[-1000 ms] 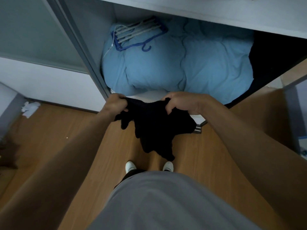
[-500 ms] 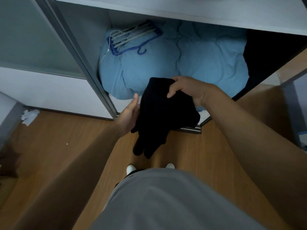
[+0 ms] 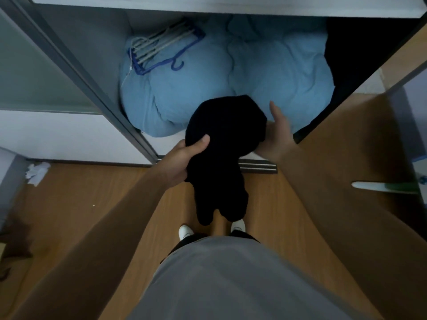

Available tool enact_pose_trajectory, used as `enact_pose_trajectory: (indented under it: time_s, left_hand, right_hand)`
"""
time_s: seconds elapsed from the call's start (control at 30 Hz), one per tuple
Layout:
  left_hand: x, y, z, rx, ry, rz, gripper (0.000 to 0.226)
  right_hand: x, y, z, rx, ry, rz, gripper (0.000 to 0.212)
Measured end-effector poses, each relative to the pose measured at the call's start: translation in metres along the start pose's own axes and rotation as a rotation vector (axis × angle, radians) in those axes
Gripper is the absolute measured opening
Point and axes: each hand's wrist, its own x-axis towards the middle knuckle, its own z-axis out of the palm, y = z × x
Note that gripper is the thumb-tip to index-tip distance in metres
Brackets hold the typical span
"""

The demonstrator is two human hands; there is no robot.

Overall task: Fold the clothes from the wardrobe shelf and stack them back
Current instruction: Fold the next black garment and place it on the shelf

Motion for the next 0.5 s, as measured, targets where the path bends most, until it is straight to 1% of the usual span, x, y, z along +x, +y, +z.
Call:
enact_pose_trajectory:
  time_s: [0.07, 0.1, 0.17, 0.2, 0.23, 0.3, 0.33, 0.37, 0.43, 0.5]
  left_hand:
    - [0.004, 0.011, 0.008, -0.035, 0.082, 0.010, 0.049]
    - [0.006, 0.016, 0.011, -0.030, 0.120, 0.016, 0.042]
    - [0.008, 0.018, 0.015, 0.022, 0.184, 0.016, 0.037]
    - [0.009, 0.018, 0.017, 0.049, 0.207, 0.012, 0.035]
    - [0.009, 0.017, 0.018, 0.071, 0.216, 0.010, 0.032]
    - [0.009, 0.013, 0.017, 0.108, 0.215, 0.017, 0.027]
    - [0.009, 0.012, 0.015, 0.126, 0.229, 0.018, 0.027]
    - [0.009, 0.012, 0.014, 0.143, 0.252, 0.017, 0.028]
    - [0.009, 0.011, 0.011, 0.174, 0.295, 0.012, 0.030]
    - [0.009, 0.012, 0.012, 0.159, 0.315, -0.026, 0.033]
  right_hand:
    - [0.001, 0.031, -0.027, -0.118, -0.018, 0.098, 0.073]
    - [-0.001, 0.042, -0.035, -0.198, -0.039, 0.152, 0.070]
    - [-0.007, 0.056, -0.042, -0.403, -0.064, 0.194, 0.053]
    - [-0.008, 0.058, -0.044, -0.523, -0.037, 0.165, 0.043]
    - [-0.008, 0.058, -0.045, -0.583, 0.010, 0.095, 0.032]
    - [-0.008, 0.053, -0.048, -0.526, 0.069, -0.016, 0.013]
    - [-0.008, 0.049, -0.049, -0.461, 0.091, -0.048, 0.009]
    - [-0.007, 0.043, -0.049, -0.414, 0.134, -0.073, 0.007]
    - [-0.007, 0.026, -0.051, -0.403, 0.252, -0.126, 0.008]
    - [-0.008, 0.002, -0.052, -0.396, 0.283, -0.182, 0.005]
